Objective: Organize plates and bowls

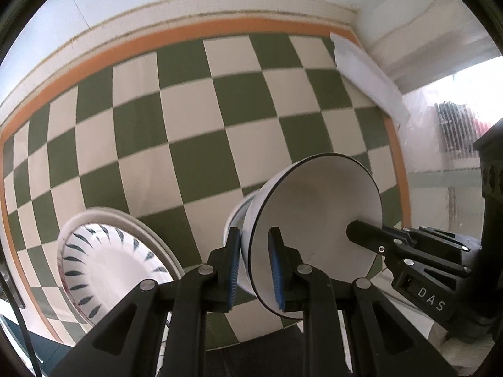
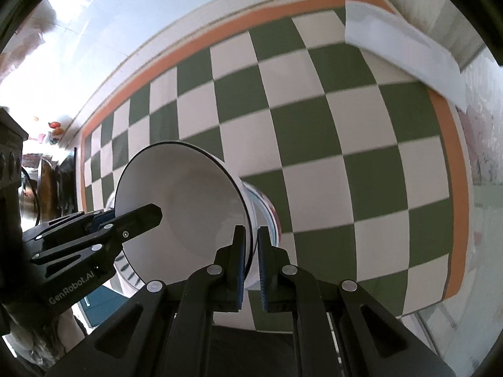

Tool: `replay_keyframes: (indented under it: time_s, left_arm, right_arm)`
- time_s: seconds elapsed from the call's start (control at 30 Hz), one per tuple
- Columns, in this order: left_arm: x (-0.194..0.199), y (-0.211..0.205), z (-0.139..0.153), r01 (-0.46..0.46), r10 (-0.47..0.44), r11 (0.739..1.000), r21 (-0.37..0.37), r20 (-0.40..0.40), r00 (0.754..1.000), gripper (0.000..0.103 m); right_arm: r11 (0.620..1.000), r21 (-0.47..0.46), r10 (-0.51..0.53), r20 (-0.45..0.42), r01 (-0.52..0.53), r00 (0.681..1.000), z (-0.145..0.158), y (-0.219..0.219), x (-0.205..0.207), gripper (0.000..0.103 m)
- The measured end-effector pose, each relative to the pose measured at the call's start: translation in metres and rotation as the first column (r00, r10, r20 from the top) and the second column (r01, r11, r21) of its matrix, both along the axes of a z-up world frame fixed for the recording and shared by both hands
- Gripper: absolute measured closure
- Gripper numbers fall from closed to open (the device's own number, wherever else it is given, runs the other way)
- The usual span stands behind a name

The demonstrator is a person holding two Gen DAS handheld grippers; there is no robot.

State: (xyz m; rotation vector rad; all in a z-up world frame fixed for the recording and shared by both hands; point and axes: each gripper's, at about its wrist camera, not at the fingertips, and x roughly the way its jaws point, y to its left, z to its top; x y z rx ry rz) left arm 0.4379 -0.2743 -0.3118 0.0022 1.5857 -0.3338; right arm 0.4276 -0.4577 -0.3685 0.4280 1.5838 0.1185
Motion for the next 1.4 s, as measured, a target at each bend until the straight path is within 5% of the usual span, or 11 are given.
replay_keyframes:
  time_s: [0.83,1.4]
  left_arm:
    - [-0.011,-0.003,-0.035,-0.013,0.016,0.999,0.045,-0.068,0.998,0.087]
    - [-0.013,0.004,-0.021,-0.026,0.028,0.999,0.036,-0.074,0.997,0.082]
  right_arm:
    - [0.998,-0.036,0.049,-0.076,-0.052,0.996,-0.034,0.012,-0.003,0.094]
    - [1.0,-0.008,0.029,-0.097,-0.03,0.995,-0.035,0.009,-0.002,0.087]
